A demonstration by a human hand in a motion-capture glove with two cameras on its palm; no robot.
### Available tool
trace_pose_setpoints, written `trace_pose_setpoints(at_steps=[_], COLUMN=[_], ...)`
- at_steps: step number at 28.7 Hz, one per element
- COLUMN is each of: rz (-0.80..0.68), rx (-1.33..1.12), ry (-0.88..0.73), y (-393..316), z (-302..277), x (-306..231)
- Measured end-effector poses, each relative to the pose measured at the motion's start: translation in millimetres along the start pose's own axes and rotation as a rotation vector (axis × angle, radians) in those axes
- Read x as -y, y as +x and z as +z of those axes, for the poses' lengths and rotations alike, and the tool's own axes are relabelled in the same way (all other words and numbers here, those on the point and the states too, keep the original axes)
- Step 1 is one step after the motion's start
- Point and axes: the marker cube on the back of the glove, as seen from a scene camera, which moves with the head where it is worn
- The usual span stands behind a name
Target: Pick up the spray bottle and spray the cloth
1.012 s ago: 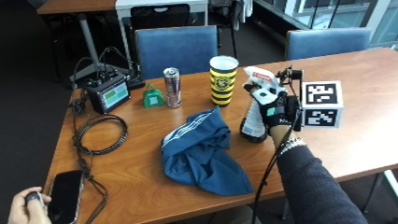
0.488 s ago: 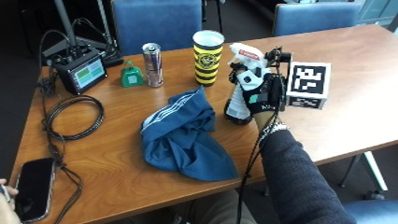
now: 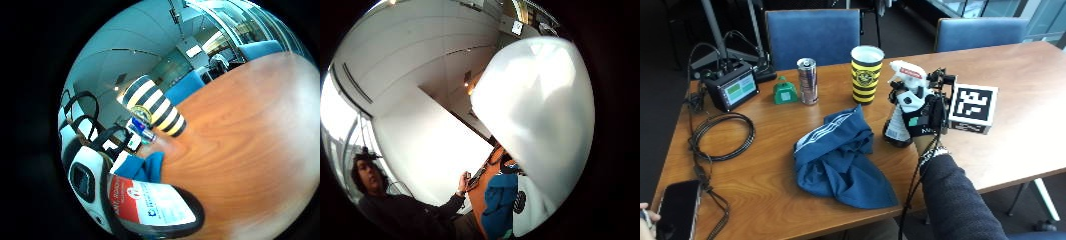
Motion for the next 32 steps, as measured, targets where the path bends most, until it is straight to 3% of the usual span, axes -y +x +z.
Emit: trace_pose_setpoints(at_steps=[10, 24, 32], rz=[0.087, -0.096, -0.200], rx=[0.017, -0.377, -0.637], ry=[-0.168, -0.519, -0.796], y=[14.8, -20.7, -46.5], z=[33.7, -56.0, -44.8], x=[-11.4, 43.9, 38.7])
